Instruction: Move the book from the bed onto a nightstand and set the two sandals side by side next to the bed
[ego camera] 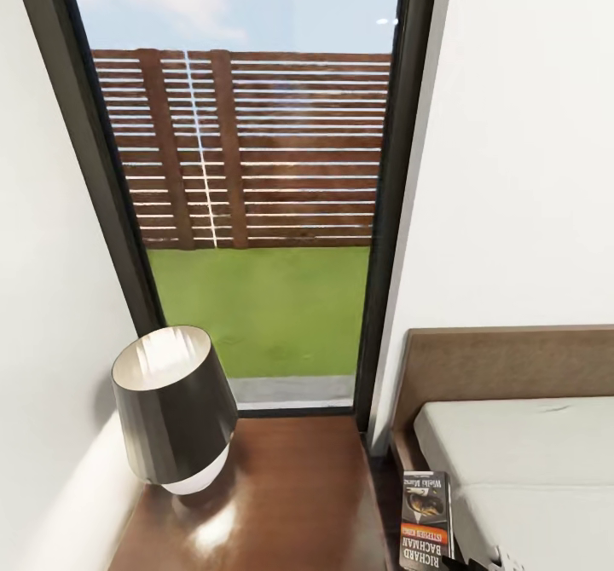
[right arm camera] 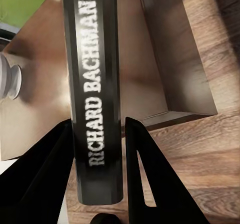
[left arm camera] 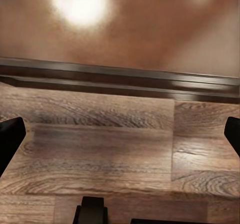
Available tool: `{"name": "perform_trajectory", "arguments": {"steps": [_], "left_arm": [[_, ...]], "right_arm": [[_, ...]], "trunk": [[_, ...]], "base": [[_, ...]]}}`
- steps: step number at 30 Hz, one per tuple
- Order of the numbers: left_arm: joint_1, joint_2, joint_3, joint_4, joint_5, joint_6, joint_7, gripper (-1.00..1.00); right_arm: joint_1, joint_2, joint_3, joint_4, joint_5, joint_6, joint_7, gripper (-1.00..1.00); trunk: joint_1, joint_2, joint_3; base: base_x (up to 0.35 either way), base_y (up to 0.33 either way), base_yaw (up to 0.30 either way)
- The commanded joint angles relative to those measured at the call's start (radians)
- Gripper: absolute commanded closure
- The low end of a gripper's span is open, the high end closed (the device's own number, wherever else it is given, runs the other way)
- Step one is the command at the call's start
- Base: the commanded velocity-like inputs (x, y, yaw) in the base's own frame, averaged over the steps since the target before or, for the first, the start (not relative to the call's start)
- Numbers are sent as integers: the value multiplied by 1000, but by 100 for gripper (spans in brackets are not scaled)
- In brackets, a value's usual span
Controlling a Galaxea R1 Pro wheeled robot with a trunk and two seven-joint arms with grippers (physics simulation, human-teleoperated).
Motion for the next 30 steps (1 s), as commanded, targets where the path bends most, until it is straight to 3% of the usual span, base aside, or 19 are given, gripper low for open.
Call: {"name": "perform_trajectory", "arguments": {"steps": [1, 8, 13, 17, 19, 20, 21, 23, 25, 27, 28, 30], "left_arm": [[-1, 0, -8, 1, 11, -3, -5, -100], [-1, 3, -6, 0, 11, -3, -6, -100], [-1, 26, -4, -7, 12, -4, -56, -100], [-1, 54, -2, -16, 11, -3, -193, -100], [-1, 73, -1, -18, 11, -1, -318, -100], [-1, 91, 0, -19, 11, 2, -438, -100], [-1, 104, 0, -20, 11, 4, -512, -100], [-2, 122, 2, -21, 13, 6, -613, -100], [-3, 131, 2, -22, 13, 8, -677, -100], [-8, 142, 3, -23, 14, 11, -801, -100], [-13, 146, 4, -25, 15, 15, -908, -100], [-15, 147, 4, -34, 15, 26, -953, -100]], "right_arm": [[0, 0, -4, 0, -5, 10, 3, 100], [0, 0, -4, 1, -5, 10, 3, 100], [0, 0, -4, 0, -4, 11, 3, 100], [0, 0, -4, 0, -5, 11, 3, 100], [0, 0, -4, 0, -5, 11, 3, 100], [0, 0, -4, 0, -5, 11, 3, 100], [0, 0, -4, 0, -5, 11, 3, 100], [0, 0, -4, 0, -5, 11, 3, 100], [0, 0, -4, 0, -4, 11, 3, 100], [0, 0, -4, 0, -5, 11, 3, 100], [0, 0, -4, 0, -4, 11, 4, 100], [0, 0, -4, 0, -5, 11, 4, 100]], "trunk": [[0, -1, -1], [0, -1, -1], [0, -1, -1], [0, -1, -1], [0, -1, -1], [0, -1, -1], [0, -1, -1], [0, -1, -1], [0, -1, -1], [0, -1, -1], [0, -1, -1], [0, -1, -1]], "base": [[3, 0, 0], [0, 0, 0], [0, 0, 0], [0, 0, 0], [0, 0, 0], [0, 0, 0], [0, 0, 0], [0, 0, 0], [0, 0, 0], [0, 0, 0], [0, 0, 0], [0, 0, 0]]}}
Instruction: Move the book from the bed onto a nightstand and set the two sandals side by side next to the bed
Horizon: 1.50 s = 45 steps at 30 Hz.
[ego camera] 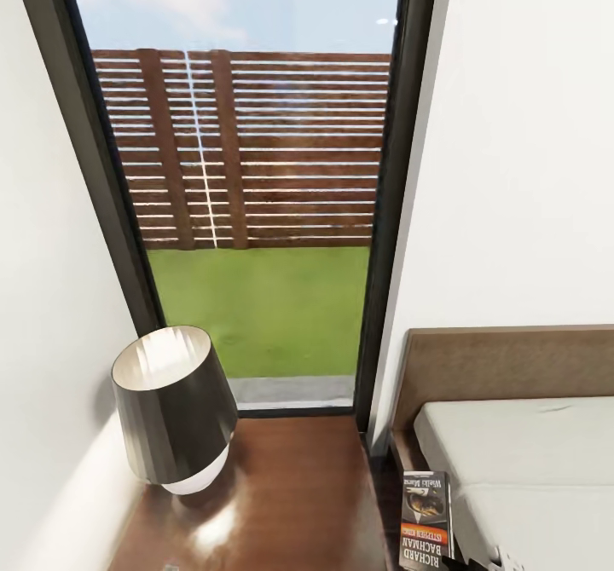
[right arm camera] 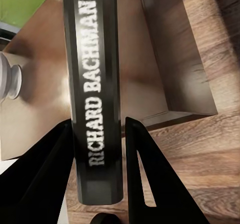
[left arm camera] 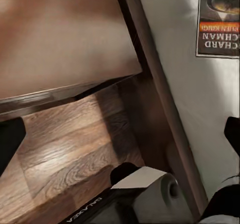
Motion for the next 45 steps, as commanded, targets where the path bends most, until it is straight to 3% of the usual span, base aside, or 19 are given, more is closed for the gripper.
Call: {"name": "perform_trajectory", "arguments": {"steps": [1, 4, 5, 8, 11, 15, 20, 31, 35, 39, 45], "left_arm": [[-6, 1, -9, -20, 6, 20, -42, -100], [-20, 1, -9, -114, 6, 123, -98, -100], [-25, 0, -9, -216, 6, 208, -118, -100], [-29, 1, -10, -399, 6, 334, -133, -100], [-30, 2, -9, -515, 6, 416, -143, -100], [-31, 2, -9, -608, 6, 472, -170, -100], [-31, 2, -8, -653, 3, 492, -220, -100], [-31, 2, -9, -663, 1, 494, -230, -100], [-31, 2, -9, -662, 1, 494, -228, -100], [-31, 1, -10, -662, 1, 494, -227, -100], [-31, 1, -10, -662, 1, 494, -226, -100]], "right_arm": [[0, 0, -4, 0, -5, 11, 4, 100], [0, 0, -4, 0, -4, 11, 3, 100], [0, 0, -4, 0, -4, 11, 3, 100], [0, 0, -4, 0, -4, 10, 3, 100], [0, 0, -4, 0, -4, 11, 4, 100], [0, 0, -4, 0, -4, 11, 7, 100], [0, -4, -5, 0, -5, 12, 10, 100], [0, -13, -5, -2, -5, 14, 29, 100], [0, -20, -5, -2, -8, 16, 102, 100], [0, -49, -6, -2, -7, 25, 272, 100], [0, -67, -8, -4, -10, 28, 363, 100]], "trunk": [[0, -1, -1], [0, -1, -1], [0, -1, -1], [0, -1, -1], [0, -1, -1], [0, -1, -1], [0, -1, -1], [0, -1, -1], [0, -1, -1], [0, -1, -1], [0, -1, -1]], "base": [[0, 0, 0], [0, 0, 0], [0, 0, 0], [0, 0, 0], [0, 0, 0], [0, 0, 0], [0, 0, 0], [0, 0, 0], [0, 0, 0], [0, 0, 0], [0, 0, 0]]}}
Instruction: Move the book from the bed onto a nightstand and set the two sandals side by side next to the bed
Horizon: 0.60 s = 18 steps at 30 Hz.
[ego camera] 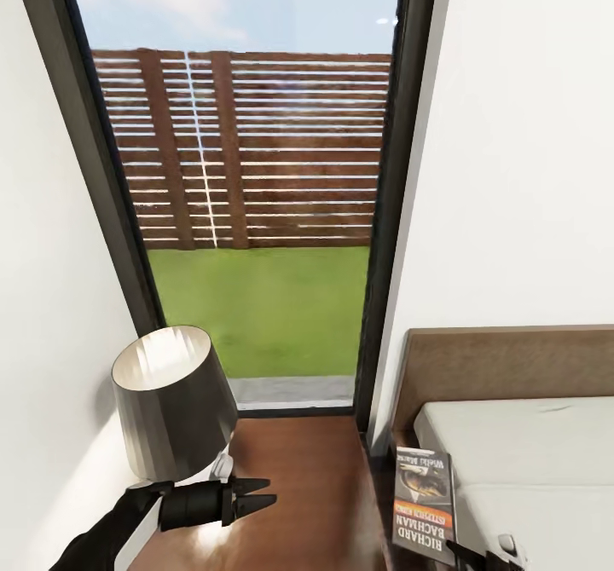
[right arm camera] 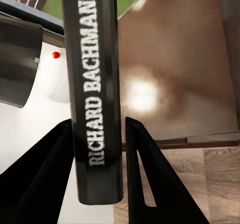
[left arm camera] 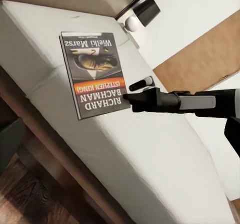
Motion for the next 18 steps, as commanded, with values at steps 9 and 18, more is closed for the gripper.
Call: {"name": "perform_trajectory", "arguments": {"steps": [9, 18], "left_arm": [[-1, 0, -5, 0, 10, 11, 0, -100], [-1, 1, -5, 1, 10, 11, 0, -100]], "right_arm": [[-1, -24, -7, -11, -3, 51, 28, 100], [-1, -26, -4, -19, 0, 182, 78, 100]], "trunk": [[0, -1, -1], [0, -1, -1]], "base": [[0, 0, 0], [0, 0, 0]]}}
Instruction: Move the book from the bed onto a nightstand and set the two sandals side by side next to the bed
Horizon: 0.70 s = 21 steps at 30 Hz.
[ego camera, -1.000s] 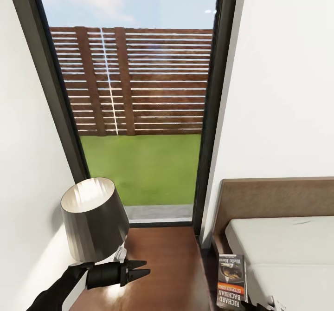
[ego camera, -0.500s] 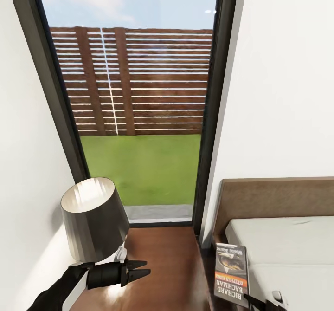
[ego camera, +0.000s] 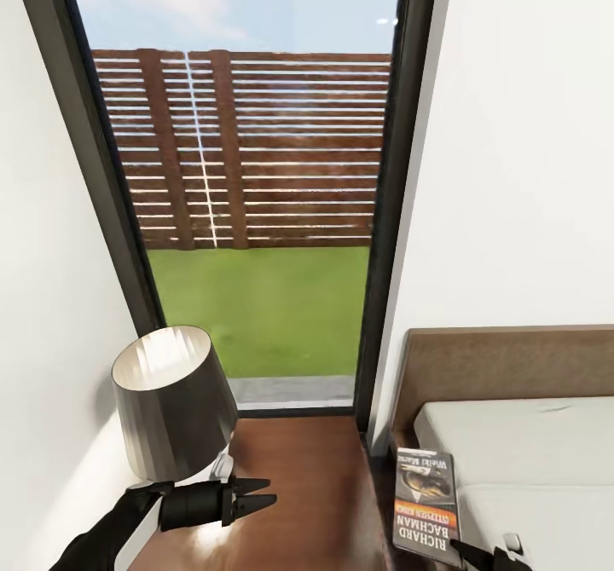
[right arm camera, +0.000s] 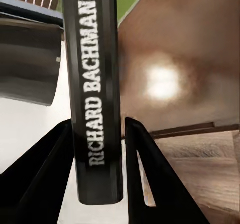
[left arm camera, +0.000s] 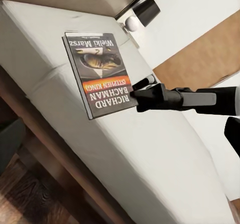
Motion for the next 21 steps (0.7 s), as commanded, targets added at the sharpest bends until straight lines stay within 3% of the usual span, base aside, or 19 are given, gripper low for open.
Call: {"name": "perform_trajectory", "arguments": {"steps": [1, 5, 6, 9, 10, 14, 15, 18, 21], "left_arm": [[-1, 1, -5, 0, 10, 11, 0, -100], [-1, 1, -6, 0, 10, 11, 1, -100], [-1, 1, -6, 0, 10, 11, 1, -100], [-1, 1, -6, 1, 10, 11, 1, -100], [-1, 1, -6, 1, 10, 11, 2, -100], [-1, 1, -6, 2, 10, 11, 1, -100], [-1, 1, -6, 2, 10, 11, 1, -100], [-1, 0, -6, 2, 10, 11, 2, -100], [-1, 1, -7, 2, 10, 11, 2, -100]], "right_arm": [[-1, 2, -5, -1, 2, 26, 3, 100], [-1, 42, -4, -21, 5, 81, -11, 100], [-2, 78, -4, -39, 6, 92, -27, 100], [-3, 137, -5, -72, 7, 101, -71, 100], [-4, 175, -4, -95, 7, 104, -115, 100], [-5, 249, -4, -133, 7, 109, -222, 100], [-6, 294, -4, -155, 7, 111, -295, 100], [-9, 354, -3, -176, 6, 113, -389, 100], [-11, 373, -3, -182, 6, 127, -415, 100]], "trunk": [[0, -1, -1], [0, -1, -1], [0, -1, -1], [0, -1, -1], [0, -1, -1], [0, -1, -1], [0, -1, -1], [0, -1, -1], [0, -1, -1]], "base": [[0, 0, 0], [0, 0, 0], [0, 0, 0], [0, 0, 0], [0, 0, 0], [0, 0, 0], [0, 0, 0], [0, 0, 0], [0, 0, 0]]}}
